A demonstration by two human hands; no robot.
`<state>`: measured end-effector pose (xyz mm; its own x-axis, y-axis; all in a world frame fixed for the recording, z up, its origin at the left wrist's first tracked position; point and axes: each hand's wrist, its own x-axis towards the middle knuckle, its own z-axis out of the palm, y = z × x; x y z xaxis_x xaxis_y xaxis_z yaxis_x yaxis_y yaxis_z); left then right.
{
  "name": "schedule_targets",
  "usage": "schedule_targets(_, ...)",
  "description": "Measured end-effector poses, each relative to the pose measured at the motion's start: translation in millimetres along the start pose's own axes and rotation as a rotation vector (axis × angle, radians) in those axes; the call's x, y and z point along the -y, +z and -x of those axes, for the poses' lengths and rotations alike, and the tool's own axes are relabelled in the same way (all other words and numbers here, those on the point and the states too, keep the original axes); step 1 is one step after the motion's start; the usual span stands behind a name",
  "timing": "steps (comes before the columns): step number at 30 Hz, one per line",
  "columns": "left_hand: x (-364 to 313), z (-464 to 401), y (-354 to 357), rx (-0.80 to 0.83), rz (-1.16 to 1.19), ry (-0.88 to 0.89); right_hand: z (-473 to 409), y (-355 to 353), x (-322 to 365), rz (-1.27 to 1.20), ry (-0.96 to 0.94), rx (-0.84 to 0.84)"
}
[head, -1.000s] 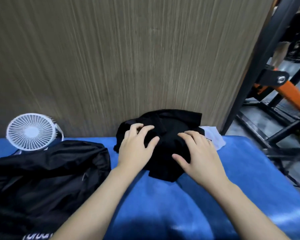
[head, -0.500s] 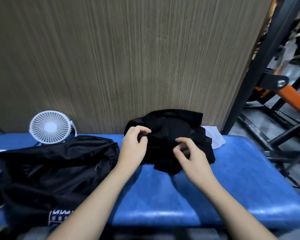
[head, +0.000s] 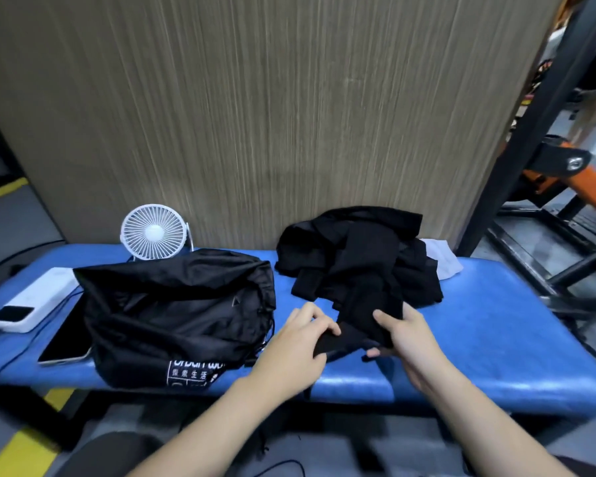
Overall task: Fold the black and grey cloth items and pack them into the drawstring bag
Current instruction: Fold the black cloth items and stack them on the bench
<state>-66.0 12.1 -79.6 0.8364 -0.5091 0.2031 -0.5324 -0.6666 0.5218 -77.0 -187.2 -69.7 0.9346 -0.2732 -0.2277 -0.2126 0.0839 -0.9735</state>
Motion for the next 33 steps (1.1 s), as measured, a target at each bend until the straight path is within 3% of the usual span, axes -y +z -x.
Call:
schedule_targets(10,14,-23,14,0.002,-0.196,0.006,-25,-35,1,0.197,-0.269,-0.192)
schedule_targets(15,12,-33,19,0.105,-0.208,-0.035,-27,-53,-13,0.861,-0.524,-0.064)
schedule_targets(18,11,-37,23,0.114,-0.181,-0.089,-16,-58,-21,1.281,-0.467,0.153)
schedule_targets(20,12,-39,24,0.101,-0.176,-0.118,-9,-60,-22,1.388,-0.333,0.271)
schedule_targets(22,12,-39,23,0.097,-0.18,-0.141,-7,-62,-21,1.361,-0.249,0.255)
schedule_targets(27,13,-35,21,0.124,-0.176,-0.163,-14,-51,-26,1.273,-0.239,-0.109)
schedule_targets(30,14,-30,18,0.163,-0.138,-0.195,-19,-46,-29,1.143,-0.187,-0.153)
schedule_targets(33,16,-28,17,0.183,-0.1,-0.216,-21,-48,-26,0.852,-0.076,-0.127)
